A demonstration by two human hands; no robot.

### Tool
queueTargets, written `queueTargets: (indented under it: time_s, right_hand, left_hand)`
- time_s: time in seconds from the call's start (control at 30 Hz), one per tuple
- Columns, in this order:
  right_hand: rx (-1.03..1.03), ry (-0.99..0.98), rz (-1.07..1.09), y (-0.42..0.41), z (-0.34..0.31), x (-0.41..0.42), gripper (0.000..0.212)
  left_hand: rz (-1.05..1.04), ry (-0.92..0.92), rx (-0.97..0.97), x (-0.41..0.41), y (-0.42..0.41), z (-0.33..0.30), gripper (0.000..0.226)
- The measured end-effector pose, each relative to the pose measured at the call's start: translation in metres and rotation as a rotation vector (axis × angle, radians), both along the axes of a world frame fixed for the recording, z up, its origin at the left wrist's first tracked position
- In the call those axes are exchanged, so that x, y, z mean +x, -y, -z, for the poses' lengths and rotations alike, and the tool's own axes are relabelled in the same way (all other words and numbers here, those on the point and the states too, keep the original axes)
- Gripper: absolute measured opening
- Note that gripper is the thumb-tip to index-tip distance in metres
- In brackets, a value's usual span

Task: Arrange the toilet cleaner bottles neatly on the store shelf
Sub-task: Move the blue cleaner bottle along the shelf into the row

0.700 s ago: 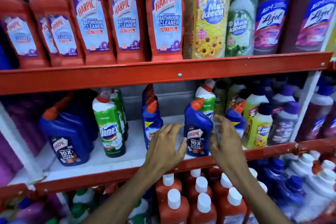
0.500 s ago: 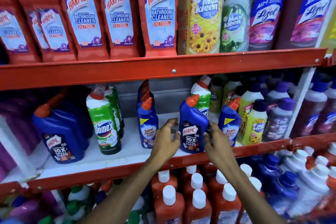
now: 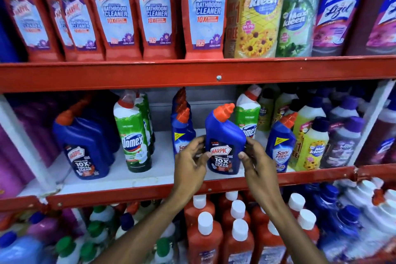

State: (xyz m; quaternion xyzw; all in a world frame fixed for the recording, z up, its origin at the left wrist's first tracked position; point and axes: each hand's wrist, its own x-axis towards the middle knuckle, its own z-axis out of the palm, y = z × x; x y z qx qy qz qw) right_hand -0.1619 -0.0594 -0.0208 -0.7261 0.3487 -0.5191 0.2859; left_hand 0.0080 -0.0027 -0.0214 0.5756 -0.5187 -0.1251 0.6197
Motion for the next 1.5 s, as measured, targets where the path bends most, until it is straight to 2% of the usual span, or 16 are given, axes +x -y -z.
queueTargets:
  time_s: [0.27,0.37,0.5,0.6,0.83,1.1,1.27,1.4,1.5]
  right_hand:
    - [-0.063,0.107,-0.191,-0.058,-0.033,0.080,0.041]
    - [-0.061,0.106,-0.264,-0.078,-0.032,0.123,0.039]
    - [-0.043,0.074,-0.361,-0.102,-0.022,0.183,0.039]
    - [-0.051,0.055,-0.386,-0.117,-0.015,0.226,0.040]
    - [-0.033,-0.084,-0.368,-0.131,0.004,0.291,0.037]
    - [-0.005,-0.193,-0.301,-0.131,0.017,0.310,0.035]
    - [0.013,-0.206,-0.353,-0.136,0.013,0.301,0.040]
    - [-0.071,-0.212,-0.342,-0.139,0.010,0.269,0.046]
    - [-0.213,-0.208,-0.214,-0.137,0.003,0.227,0.050]
  left_hand:
    - [-0.204,0.055,-0.158,0.061,-0.087,-0.029,0.059]
    - [-0.313,0.060,-0.202,0.094,-0.118,-0.026,0.050]
    - [-0.425,0.030,-0.182,0.144,-0.150,-0.014,0.053]
    - [-0.509,0.034,-0.186,0.182,-0.168,-0.002,0.043]
    - [-0.580,0.074,-0.017,0.239,-0.186,0.014,0.048]
    - [-0.602,0.177,0.070,0.258,-0.185,0.032,0.055]
    - [-0.617,0.178,0.146,0.249,-0.184,0.029,0.053]
    - [-0.661,0.179,0.053,0.225,-0.188,0.025,0.054]
    - [-0.703,0.327,-0.119,0.199,-0.186,0.022,0.058]
